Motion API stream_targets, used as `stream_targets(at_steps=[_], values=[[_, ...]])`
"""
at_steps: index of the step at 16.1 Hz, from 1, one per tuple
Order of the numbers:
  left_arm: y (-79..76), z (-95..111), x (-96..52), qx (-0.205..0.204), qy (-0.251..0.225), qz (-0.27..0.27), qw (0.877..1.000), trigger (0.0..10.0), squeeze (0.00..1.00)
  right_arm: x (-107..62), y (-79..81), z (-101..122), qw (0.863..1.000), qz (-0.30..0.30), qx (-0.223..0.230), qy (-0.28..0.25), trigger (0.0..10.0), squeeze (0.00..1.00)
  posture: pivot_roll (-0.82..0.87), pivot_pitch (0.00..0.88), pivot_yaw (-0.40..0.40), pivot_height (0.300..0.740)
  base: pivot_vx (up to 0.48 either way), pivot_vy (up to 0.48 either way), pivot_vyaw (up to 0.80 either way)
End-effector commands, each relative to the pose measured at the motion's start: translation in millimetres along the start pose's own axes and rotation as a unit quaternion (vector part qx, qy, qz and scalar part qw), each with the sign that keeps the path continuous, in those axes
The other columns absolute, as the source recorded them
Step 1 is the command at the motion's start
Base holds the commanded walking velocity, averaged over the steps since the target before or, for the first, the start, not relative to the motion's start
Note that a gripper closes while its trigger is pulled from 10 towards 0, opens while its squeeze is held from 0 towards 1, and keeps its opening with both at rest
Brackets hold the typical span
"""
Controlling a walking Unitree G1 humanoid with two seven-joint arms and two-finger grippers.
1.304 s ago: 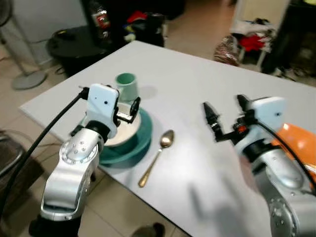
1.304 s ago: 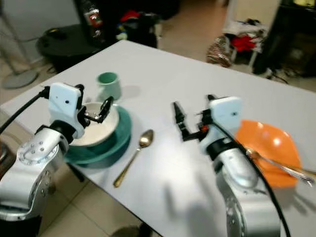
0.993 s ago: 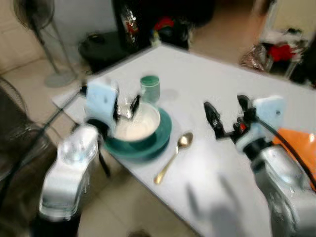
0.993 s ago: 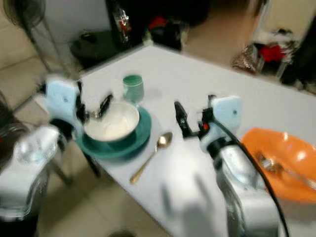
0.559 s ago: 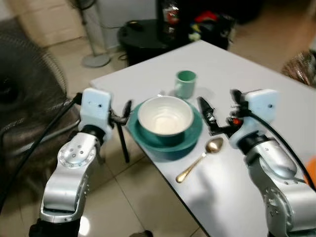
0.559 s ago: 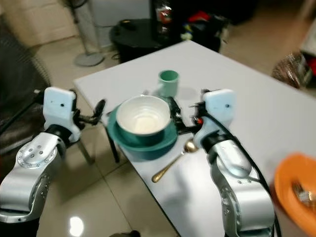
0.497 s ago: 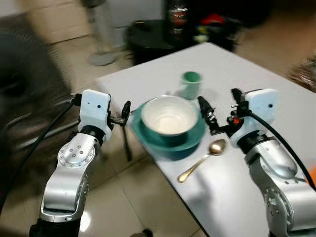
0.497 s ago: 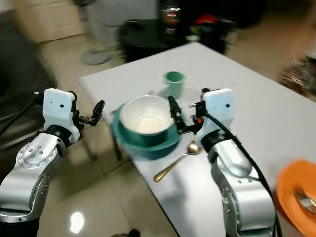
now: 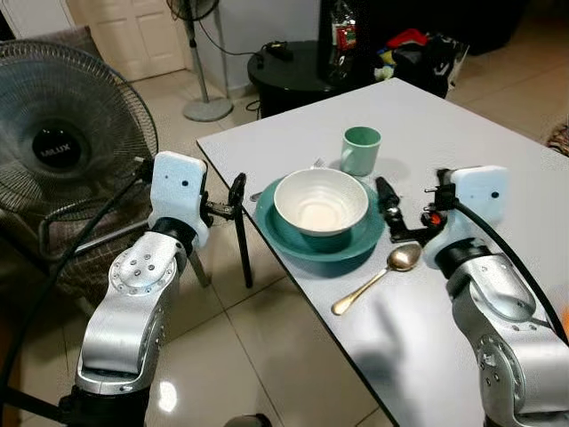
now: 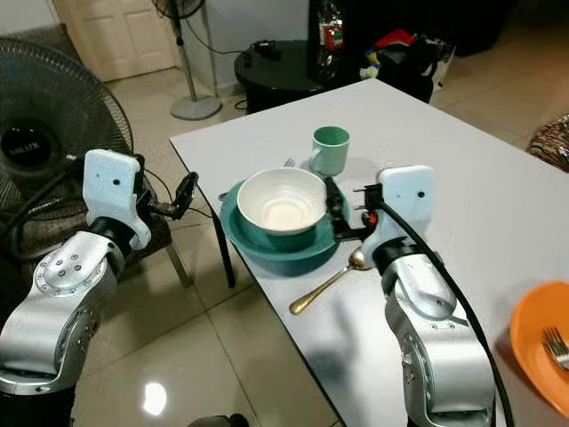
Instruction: Setting the table
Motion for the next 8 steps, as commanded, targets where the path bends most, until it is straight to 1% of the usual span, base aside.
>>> stream_targets(at_steps=[1,2,3,4,6,7,8], values=[[4.3,-4,-2.4,-0.008,0.010,0.006,1.000,10.0,0.00,-2.2,1.8,-5,1.000,0.000,-0.004,0.013,10.0,1.00,0.01,0.000,0.066,0.740,0.000,0.266,0.00],[0.2,-7,-1.7,-0.003,0.014,0.000,1.000,10.0,0.00,-3.9,-0.6,-7,1.000,-0.001,-0.004,0.014,10.0,1.00,0.02,0.000,0.070,0.740,0.000,0.285,0.00],[-3.5,-5,-0.4,0.001,0.010,-0.010,1.000,10.0,0.00,-3.5,-0.1,-7,1.000,0.007,-0.013,0.013,10.0,1.00,0.02,0.000,0.072,0.740,0.000,0.296,0.00],[-2.9,-1,1.2,0.000,0.005,-0.013,1.000,10.0,0.00,-1.9,3.8,-3,1.000,0.013,-0.005,0.006,10.0,1.00,0.03,0.000,0.074,0.740,0.000,0.296,0.44],[-1.7,-3,3.8,0.008,0.008,-0.011,1.000,10.0,0.00,1.1,12.1,-5,1.000,0.028,-0.008,0.007,10.0,1.00,0.03,0.000,0.061,0.740,0.000,0.300,0.80],[-1.4,-1,1.8,0.002,0.007,-0.012,1.000,10.0,0.00,1.6,15.4,-5,0.999,0.033,-0.007,0.009,10.0,1.00,0.03,0.000,0.058,0.740,0.000,0.296,0.80],[-3.4,-3,-0.8,-0.002,0.009,-0.012,1.000,10.0,0.00,1.2,18.6,-5,0.999,0.042,-0.003,0.010,10.0,1.00,0.03,0.000,0.059,0.740,0.000,0.300,0.00]])
Point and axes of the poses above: a point about 5 cm out from each wrist's last joint towards the gripper, its own x axis pointing out of the wrist towards the gripper, its own z axis along the axis of the wrist's last joint, y = z × x, the point moved 5 cm from there along x, pointing out of the wrist towards the gripper, and after that the axes turned 13 degrees about x, right-handed, at the moved point
